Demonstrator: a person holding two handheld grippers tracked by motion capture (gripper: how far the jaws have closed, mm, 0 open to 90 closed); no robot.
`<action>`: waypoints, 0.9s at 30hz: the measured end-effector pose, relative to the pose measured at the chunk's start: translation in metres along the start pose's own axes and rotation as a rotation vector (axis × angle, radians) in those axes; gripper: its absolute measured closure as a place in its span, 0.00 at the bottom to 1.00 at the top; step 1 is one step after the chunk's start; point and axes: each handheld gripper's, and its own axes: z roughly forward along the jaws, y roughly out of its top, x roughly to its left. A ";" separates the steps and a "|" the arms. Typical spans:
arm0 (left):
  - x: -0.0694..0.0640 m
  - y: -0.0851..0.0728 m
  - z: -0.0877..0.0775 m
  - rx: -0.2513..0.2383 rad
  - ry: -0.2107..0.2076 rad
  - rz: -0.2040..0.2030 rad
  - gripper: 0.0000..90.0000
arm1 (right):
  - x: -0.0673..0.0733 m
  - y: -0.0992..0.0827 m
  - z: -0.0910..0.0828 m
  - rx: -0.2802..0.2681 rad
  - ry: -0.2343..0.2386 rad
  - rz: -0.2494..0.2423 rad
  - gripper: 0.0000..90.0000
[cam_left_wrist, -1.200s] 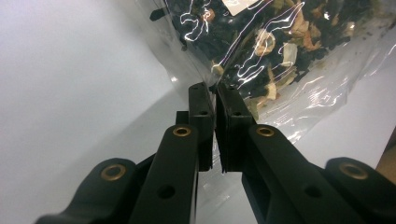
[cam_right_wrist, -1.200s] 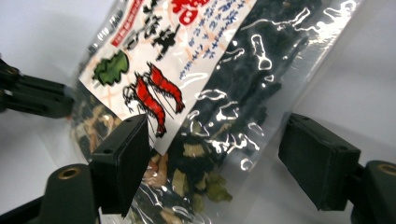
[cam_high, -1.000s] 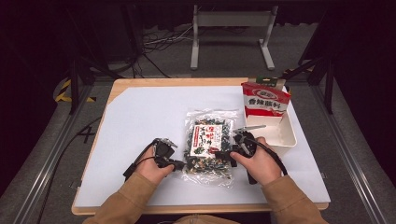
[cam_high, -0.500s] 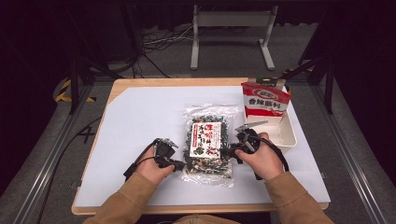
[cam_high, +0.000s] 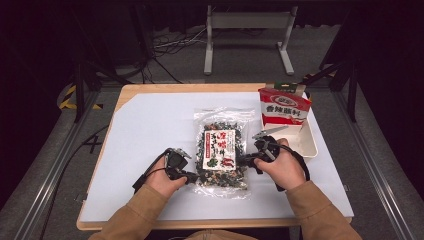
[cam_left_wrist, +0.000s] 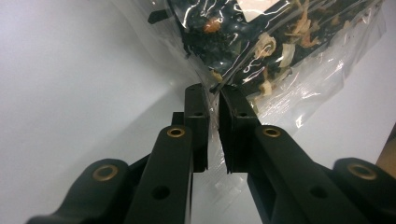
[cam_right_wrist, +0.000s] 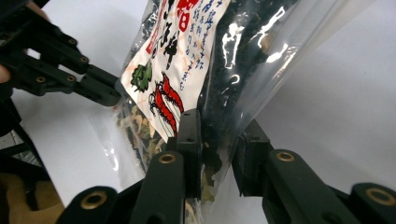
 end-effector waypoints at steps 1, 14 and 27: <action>0.000 0.000 -0.001 0.002 -0.004 -0.004 0.90 | 0.003 0.001 -0.004 -0.012 0.009 -0.019 0.85; 0.004 0.001 -0.029 -0.086 -0.066 -0.009 0.75 | 0.027 0.005 -0.031 -0.166 0.040 -0.151 0.89; 0.017 -0.003 -0.058 -0.173 -0.059 -0.028 0.69 | 0.043 0.010 -0.055 -0.310 -0.023 -0.278 0.90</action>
